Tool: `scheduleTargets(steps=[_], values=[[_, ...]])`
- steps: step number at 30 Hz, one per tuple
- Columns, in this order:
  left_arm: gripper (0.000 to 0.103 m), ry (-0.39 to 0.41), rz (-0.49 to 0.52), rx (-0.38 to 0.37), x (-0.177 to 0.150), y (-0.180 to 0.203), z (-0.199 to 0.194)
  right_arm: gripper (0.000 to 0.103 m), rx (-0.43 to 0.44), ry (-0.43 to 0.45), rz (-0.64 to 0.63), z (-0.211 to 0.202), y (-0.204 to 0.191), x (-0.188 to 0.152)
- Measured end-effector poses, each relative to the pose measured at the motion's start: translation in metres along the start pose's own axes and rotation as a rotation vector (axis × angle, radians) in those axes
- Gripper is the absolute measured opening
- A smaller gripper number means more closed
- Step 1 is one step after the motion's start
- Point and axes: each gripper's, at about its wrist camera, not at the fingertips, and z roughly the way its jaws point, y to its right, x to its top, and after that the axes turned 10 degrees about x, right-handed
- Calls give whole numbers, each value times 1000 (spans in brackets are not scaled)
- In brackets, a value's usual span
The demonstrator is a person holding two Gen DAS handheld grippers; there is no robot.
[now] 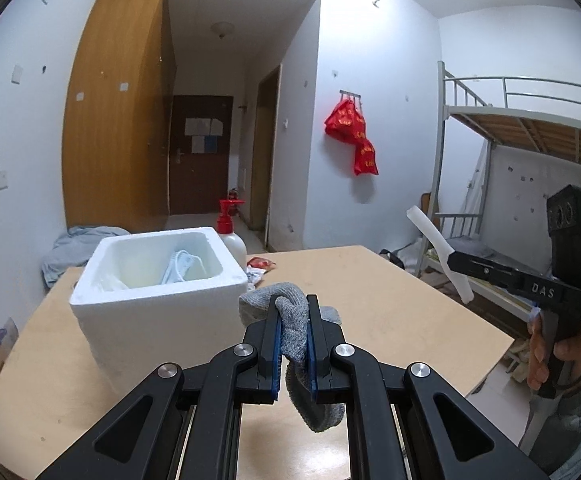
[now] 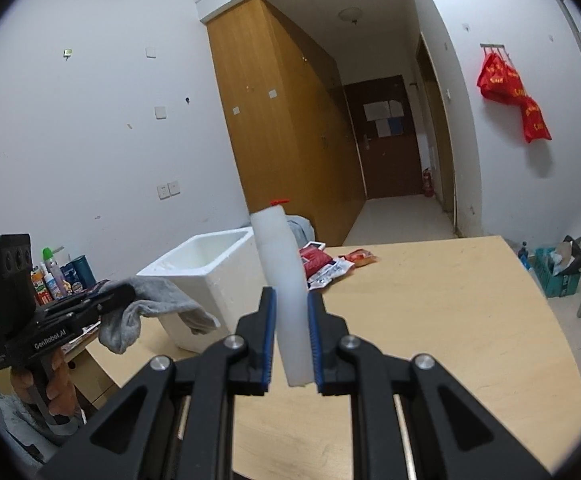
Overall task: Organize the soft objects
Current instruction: 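Lift the grey sock with left tool while right tool lifts the foam stick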
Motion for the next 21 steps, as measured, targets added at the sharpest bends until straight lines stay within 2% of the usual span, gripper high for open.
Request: scheduleTargets(steps=[4, 10, 21], values=[[10, -9, 4, 7, 0, 0, 0, 19, 8, -5, -3, 3, -3, -1], [10, -6, -5, 33, 2, -4, -6, 19, 63, -17, -19, 9, -12, 0], [10, -3, -47, 143, 2, -32, -21, 19, 196, -58, -84, 43, -48, 3]])
